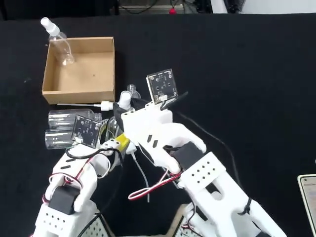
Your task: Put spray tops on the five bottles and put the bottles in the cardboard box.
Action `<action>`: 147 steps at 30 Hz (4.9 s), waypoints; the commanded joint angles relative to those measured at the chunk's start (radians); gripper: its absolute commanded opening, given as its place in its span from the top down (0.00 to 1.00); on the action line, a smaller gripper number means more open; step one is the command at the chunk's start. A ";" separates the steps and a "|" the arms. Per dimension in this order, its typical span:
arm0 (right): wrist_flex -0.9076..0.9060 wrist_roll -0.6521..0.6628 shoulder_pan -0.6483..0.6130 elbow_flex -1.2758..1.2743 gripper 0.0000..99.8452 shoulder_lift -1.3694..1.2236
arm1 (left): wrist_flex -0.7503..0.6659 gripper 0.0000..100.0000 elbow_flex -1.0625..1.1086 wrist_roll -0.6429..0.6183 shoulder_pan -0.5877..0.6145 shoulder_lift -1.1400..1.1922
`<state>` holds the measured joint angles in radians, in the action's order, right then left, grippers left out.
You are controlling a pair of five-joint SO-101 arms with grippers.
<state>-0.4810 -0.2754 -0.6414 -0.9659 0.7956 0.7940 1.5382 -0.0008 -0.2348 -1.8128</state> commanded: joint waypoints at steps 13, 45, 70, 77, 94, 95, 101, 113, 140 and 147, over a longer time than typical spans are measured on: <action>-0.038 0.137 -0.015 0.028 0.99 0.028 | -0.003 0.90 -0.058 -0.002 -0.033 -0.012; -0.201 0.144 0.046 0.140 0.98 0.022 | -0.244 0.90 0.035 -0.006 -0.033 -0.012; -0.269 0.138 0.141 0.147 0.97 0.265 | -0.242 0.90 0.036 -0.002 -0.033 -0.012; 0.247 0.138 0.201 -0.173 0.99 0.274 | -0.242 0.90 0.036 -0.002 -0.035 -0.012; -0.316 0.038 0.141 0.559 0.99 -0.124 | -0.130 0.90 -0.019 0.002 -0.105 -0.012; -0.318 0.037 0.140 0.582 0.99 -0.159 | -0.130 0.90 -0.019 0.002 -0.105 -0.012; -0.333 0.037 0.133 0.633 0.99 -0.292 | -0.133 0.90 -0.015 0.003 -0.105 -0.012; -0.499 0.040 0.106 0.639 0.99 -0.242 | -0.137 0.90 -0.012 0.003 -0.105 -0.012; -0.597 0.206 0.066 0.615 0.99 -0.054 | -0.135 0.90 -0.010 0.003 -0.104 -0.012; -0.551 0.201 0.064 0.599 0.99 -0.142 | -0.133 0.90 -0.010 0.003 -0.104 -0.012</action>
<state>-1.0533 -0.0729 -0.5646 -0.3721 0.6851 0.6636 1.5873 -0.0008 -0.3284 -1.8144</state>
